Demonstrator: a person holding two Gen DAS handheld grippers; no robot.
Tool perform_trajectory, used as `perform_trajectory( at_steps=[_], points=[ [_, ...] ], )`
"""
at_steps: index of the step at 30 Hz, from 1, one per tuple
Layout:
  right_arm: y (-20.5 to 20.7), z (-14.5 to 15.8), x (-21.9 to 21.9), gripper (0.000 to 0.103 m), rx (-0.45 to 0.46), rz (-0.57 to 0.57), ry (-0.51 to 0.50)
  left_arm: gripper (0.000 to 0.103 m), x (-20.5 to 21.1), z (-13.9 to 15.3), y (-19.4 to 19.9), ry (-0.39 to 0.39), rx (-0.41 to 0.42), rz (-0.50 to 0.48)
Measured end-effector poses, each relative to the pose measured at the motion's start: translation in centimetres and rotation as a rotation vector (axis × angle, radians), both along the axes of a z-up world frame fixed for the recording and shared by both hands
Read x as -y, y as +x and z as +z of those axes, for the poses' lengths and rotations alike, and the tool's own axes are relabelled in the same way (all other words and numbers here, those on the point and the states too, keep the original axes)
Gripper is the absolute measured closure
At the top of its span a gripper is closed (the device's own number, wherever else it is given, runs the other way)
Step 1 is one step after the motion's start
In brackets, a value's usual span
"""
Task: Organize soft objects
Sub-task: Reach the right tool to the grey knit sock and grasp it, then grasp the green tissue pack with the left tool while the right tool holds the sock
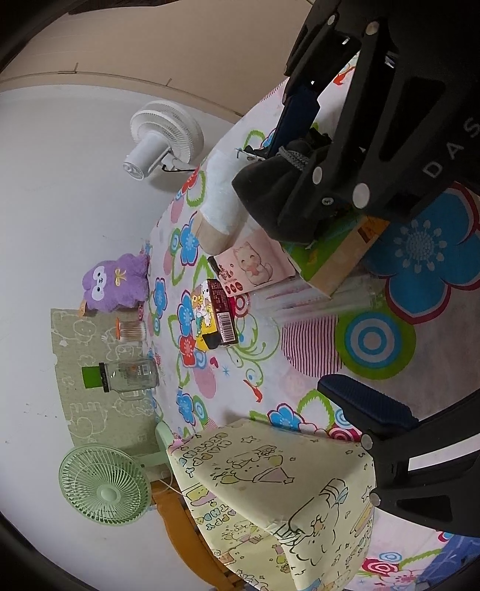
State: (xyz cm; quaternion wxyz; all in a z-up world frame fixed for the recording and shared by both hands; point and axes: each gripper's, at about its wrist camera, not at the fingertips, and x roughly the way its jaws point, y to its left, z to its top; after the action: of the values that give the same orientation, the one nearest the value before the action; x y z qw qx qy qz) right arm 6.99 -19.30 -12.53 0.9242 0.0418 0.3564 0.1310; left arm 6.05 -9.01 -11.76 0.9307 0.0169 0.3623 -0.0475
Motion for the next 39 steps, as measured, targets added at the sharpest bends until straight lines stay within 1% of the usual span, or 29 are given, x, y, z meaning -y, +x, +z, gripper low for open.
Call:
perform_trajectory(
  at_steps=[3, 6, 9, 13, 21, 25, 29, 33, 35, 39],
  points=[
    [0.0, 0.0, 0.1, 0.060, 0.005, -0.004, -0.002, 0.012, 0.1, 0.0, 0.1, 0.000, 0.001, 0.001],
    [0.0, 0.1, 0.3, 0.064, 0.012, -0.006, 0.001, 0.012, 0.2, 0.1, 0.2, -0.001, 0.004, 0.005],
    [-0.2, 0.5, 0.6, 0.065, 0.027, -0.015, -0.003, 0.012, 0.4, 0.2, 0.3, -0.009, 0.008, 0.002],
    [-0.7, 1.3, 1.3, 0.065, 0.057, -0.041, -0.018, 0.012, 1.1, 0.7, 0.3, -0.017, 0.024, -0.021],
    [-1.3, 1.7, 3.2, 0.066, 0.080, -0.112, -0.032, 0.013, 3.1, 0.1, 0.5, 0.004, -0.004, -0.075],
    [-1.3, 1.4, 4.0, 0.066, 0.070, -0.138, -0.027, 0.013, 4.0, -0.2, 0.6, 0.023, -0.014, -0.089],
    [-1.4, 0.8, 4.5, 0.066, 0.056, -0.150, -0.021, 0.013, 4.6, -0.8, 0.8, 0.041, -0.026, -0.081],
    [-1.2, 0.1, 5.0, 0.066, 0.034, -0.153, -0.005, 0.012, 4.9, -1.1, 0.8, 0.055, -0.007, -0.073],
    [-1.2, -0.2, 5.1, 0.066, 0.027, -0.153, 0.004, 0.011, 5.0, -1.1, 0.9, 0.057, -0.004, -0.071],
    [-0.9, -0.7, 5.0, 0.066, 0.010, -0.142, 0.017, 0.013, 4.8, -1.3, 1.2, 0.039, -0.020, -0.070]
  ],
)
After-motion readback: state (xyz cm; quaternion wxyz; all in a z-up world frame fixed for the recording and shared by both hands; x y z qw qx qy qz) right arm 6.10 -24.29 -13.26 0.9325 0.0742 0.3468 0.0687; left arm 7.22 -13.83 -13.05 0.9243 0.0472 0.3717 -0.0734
